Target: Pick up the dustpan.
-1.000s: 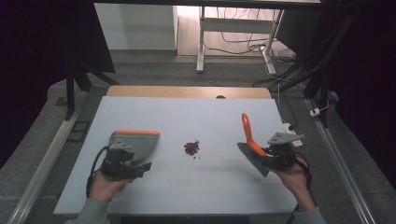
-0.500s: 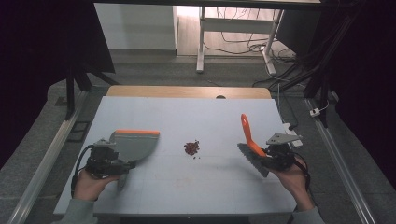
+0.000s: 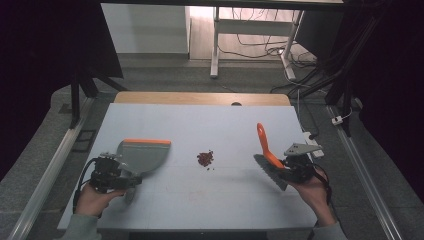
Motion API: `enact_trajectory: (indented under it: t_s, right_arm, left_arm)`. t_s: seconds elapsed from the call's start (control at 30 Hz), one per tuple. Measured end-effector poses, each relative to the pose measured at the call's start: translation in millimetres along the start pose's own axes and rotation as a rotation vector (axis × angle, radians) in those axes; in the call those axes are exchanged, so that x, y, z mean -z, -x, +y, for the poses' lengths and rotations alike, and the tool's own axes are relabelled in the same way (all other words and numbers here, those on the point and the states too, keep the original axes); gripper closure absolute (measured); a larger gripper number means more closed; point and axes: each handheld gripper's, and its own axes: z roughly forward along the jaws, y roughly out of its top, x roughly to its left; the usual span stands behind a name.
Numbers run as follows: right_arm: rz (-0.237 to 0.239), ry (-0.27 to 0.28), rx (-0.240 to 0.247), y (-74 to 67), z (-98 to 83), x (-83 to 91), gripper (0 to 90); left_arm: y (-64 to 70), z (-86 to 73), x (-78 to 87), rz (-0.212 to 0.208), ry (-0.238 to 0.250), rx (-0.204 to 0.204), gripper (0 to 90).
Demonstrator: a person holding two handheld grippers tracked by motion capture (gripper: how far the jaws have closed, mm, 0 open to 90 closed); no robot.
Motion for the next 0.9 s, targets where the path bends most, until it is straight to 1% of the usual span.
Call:
enact_trajectory:
  t_s: [0.07, 0.13, 0.17, 0.23, 0.27, 0.4, 0.5, 0.57, 0.6, 0.67, 0.73, 0.77, 0.83, 0.9]
  right_arm:
    - [0.0, -0.002, 0.0, 0.4, -0.5, -0.5, 70.3]
    - [0.0, -0.003, 0.0, 0.1, -0.5, -0.8, 70.3]
    - [0.001, -0.005, 0.0, -0.1, -0.5, -1.0, 70.3]
    - [0.001, -0.009, 0.001, -0.4, -0.5, -1.7, 70.3]
    - [0.001, -0.01, 0.002, -0.5, -0.6, -2.2, 70.4]
    - [0.0, -0.013, 0.004, -0.9, -0.7, -3.7, 70.4]
    - [0.001, -0.014, 0.005, -1.2, -0.6, -4.3, 70.3]
    - [0.001, -0.014, 0.005, -1.5, -0.6, -4.7, 70.3]
    - [0.0, -0.013, 0.007, -1.5, -0.8, -4.9, 70.3]
    - [-0.002, -0.013, 0.006, -1.4, -1.0, -5.1, 70.3]
    - [-0.002, -0.012, 0.007, -1.4, -1.0, -5.2, 70.3]
    - [-0.003, -0.012, 0.007, -1.5, -1.0, -5.3, 70.3]
    - [-0.002, -0.013, 0.007, -1.5, -0.9, -5.4, 70.3]
    - [-0.003, -0.014, 0.006, -1.5, -1.0, -5.9, 70.3]
  left_arm:
    - [-3.5, -1.0, -6.1, 0.015, -0.014, 0.024, 12.7]
    - [-4.5, -1.5, -8.4, 0.011, -0.018, 0.03, 12.7]
    - [-5.7, -1.9, -11.2, -0.001, -0.021, 0.036, 12.7]
    - [-9.3, -3.0, -17.4, -0.037, -0.033, 0.052, 12.3]
    - [-12.1, -3.8, -22.7, -0.038, -0.035, 0.07, 12.4]
    - [-13.9, -4.5, -28.9, -0.036, -0.036, 0.084, 13.6]
    - [-12.6, -3.9, -34.0, -0.03, -0.037, 0.083, 14.7]
    - [-11.5, -3.2, -36.9, -0.026, -0.037, 0.082, 16.6]
    - [-11.2, -2.9, -38.4, -0.024, -0.036, 0.083, 19.6]
    - [-10.5, -2.4, -42.8, -0.014, -0.039, 0.09, 22.2]
    - [-10.4, -2.3, -43.9, -0.016, -0.037, 0.097, 23.9]
    - [-10.6, -2.1, -44.7, -0.018, -0.036, 0.101, 26.5]
    - [-10.6, -1.7, -46.0, -0.013, -0.035, 0.107, 28.0]
    - [-10.6, -1.3, -47.0, -0.006, -0.03, 0.112, 31.4]
